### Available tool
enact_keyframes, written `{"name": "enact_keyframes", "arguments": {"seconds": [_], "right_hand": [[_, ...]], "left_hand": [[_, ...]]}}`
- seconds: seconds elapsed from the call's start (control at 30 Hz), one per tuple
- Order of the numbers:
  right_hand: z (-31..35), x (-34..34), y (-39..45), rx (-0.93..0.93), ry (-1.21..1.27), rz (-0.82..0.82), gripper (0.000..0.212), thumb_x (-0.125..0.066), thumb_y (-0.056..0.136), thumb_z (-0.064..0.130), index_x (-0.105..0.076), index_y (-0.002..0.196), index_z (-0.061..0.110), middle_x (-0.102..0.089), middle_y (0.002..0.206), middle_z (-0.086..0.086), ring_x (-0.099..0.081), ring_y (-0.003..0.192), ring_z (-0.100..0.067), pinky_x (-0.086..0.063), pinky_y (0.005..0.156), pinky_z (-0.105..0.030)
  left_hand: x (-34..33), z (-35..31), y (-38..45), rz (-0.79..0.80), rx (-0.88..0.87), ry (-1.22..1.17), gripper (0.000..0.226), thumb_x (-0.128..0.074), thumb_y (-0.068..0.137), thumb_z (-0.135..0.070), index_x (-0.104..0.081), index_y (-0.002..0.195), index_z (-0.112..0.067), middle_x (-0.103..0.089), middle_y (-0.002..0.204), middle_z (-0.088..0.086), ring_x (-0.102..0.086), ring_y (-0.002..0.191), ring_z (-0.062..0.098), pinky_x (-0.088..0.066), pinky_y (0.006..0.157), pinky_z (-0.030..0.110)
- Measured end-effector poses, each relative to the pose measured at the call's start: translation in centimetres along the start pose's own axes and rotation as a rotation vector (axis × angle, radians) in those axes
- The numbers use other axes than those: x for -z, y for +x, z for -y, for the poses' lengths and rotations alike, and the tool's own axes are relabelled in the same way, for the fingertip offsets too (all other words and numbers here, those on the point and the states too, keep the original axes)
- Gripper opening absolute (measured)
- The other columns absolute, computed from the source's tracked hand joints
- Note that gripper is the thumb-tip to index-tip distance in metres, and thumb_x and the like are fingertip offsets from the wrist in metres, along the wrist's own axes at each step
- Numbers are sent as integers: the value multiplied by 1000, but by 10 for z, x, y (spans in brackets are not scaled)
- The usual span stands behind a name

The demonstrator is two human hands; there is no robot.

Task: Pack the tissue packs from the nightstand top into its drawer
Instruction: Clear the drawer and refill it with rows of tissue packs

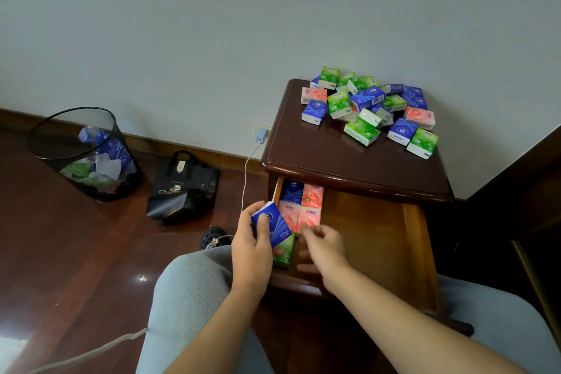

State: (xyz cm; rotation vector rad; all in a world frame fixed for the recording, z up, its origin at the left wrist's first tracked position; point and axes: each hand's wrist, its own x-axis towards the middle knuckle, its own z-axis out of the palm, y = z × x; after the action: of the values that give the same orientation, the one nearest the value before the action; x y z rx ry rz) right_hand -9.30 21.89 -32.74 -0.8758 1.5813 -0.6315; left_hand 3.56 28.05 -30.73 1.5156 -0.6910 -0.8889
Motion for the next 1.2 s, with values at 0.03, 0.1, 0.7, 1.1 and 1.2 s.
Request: {"name": "enact_keyframes", "arguments": {"seconds": [0.03, 0.1, 0.7, 1.1, 1.2], "right_hand": [[3, 3, -2, 69, 52, 36, 26, -71, 95, 48, -69, 104, 24, -77, 97, 1, -78, 80, -18, -64, 60, -36], [10, 8, -9, 173, 74, 164, 33, -74, 88, 58, -69, 108, 32, -78, 99, 10, -78, 89, -10, -63, 64, -30], [-20, 33, 6, -86, -147, -16, 34, -83, 87, 13, -59, 111, 9, -71, 112, -12, -73, 88, -22, -63, 66, -34], [-20, 26, 9, 110, -679, 49, 76, -102, 54, 37, -56, 113, 20, -68, 114, 1, -67, 100, -16, -59, 86, -34], [-18, 22, 9, 164, -722, 32, 88, -102, 54, 39, -50, 121, 18, -61, 120, -1, -62, 102, -16, -55, 82, -31]], "left_hand": [[0, -1, 0, 14, 9, -1, 22, -50, 105, -43, -58, 126, -41, -69, 109, -16, -74, 95, 5, -61, 59, 25], [1, -2, -1, 57, 15, 13, 24, -46, 106, -44, -62, 124, -40, -72, 108, -11, -76, 93, 11, -62, 59, 27], [-6, 14, 3, 169, -221, 745, 61, -63, 88, 4, -50, 142, -24, -44, 140, -6, -37, 127, 10, -34, 92, 15], [-10, 12, 4, 222, -93, 750, 70, -71, 86, -1, -38, 146, -17, -31, 144, 5, -38, 133, 20, -52, 105, 41], [-10, 13, 4, 219, -101, 730, 70, -72, 85, 0, -39, 146, -16, -33, 141, 6, -41, 130, 21, -53, 103, 42]]}}
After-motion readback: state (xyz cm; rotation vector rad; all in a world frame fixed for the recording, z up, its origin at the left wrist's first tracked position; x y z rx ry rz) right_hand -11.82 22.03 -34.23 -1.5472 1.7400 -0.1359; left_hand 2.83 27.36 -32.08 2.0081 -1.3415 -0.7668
